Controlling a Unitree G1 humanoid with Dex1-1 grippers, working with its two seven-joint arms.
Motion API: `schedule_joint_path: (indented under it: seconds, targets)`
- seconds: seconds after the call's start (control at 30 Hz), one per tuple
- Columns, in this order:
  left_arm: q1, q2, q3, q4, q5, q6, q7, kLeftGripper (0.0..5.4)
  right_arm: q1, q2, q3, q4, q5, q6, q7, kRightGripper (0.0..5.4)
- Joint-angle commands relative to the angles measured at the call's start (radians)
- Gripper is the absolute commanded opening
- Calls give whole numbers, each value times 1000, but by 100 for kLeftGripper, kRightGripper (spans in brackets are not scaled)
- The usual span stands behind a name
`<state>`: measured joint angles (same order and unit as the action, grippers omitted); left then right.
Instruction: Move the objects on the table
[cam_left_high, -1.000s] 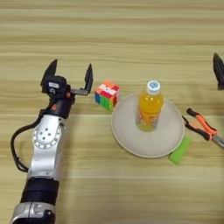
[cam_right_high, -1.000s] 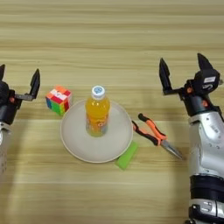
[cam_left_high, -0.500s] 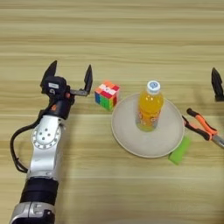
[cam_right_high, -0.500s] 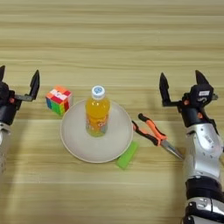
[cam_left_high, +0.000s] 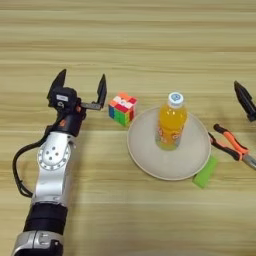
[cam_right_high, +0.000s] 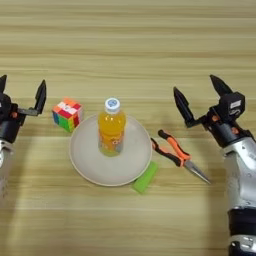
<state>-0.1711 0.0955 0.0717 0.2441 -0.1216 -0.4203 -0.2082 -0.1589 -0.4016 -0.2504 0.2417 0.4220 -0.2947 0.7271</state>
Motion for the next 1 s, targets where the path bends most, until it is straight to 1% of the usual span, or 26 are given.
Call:
schedule_joint_path:
  seconds: [0.03, 0.17, 0.27, 0.4, 0.53, 0.7, 0.8, 0.87, 0.97, 1.0]
  targets:
    - [1, -2, -5, -13, 5, 1, 0, 540, 31, -52, 16, -53, 10, 53, 62, 539]
    - [6, 2, -4, -32, 0, 4, -5, 540, 50, -56, 21, -64, 8, 70, 89, 539]
    - [2, 5, 3, -30, -6, 7, -5, 540, 82, -70, 42, -92, 12, 88, 140, 539]
    - [1, 2, 0, -23, -3, 6, -6, 540, 128, -110, 67, -147, 25, 125, 224, 539]
    - [0, 1, -2, -24, -2, 7, -6, 540, 185, -166, 94, -222, 40, 187, 315, 539]
    - [0, 1, -1, -22, -2, 6, -6, 540, 247, -215, 133, -294, 39, 243, 388, 539]
    - [-1, 1, -1, -21, -2, 5, -6, 540, 286, -239, 170, -311, -2, 249, 415, 539]
    - [-1, 0, -1, -20, -2, 4, -7, 540, 309, -246, 196, -315, -36, 250, 414, 539]
    - [-1, 0, -2, -21, -3, 4, -7, 540, 338, -257, 241, -328, -121, 272, 368, 539]
    - [-1, 0, -2, -21, -2, 4, -7, 540, 351, -263, 256, -339, -140, 286, 359, 539]
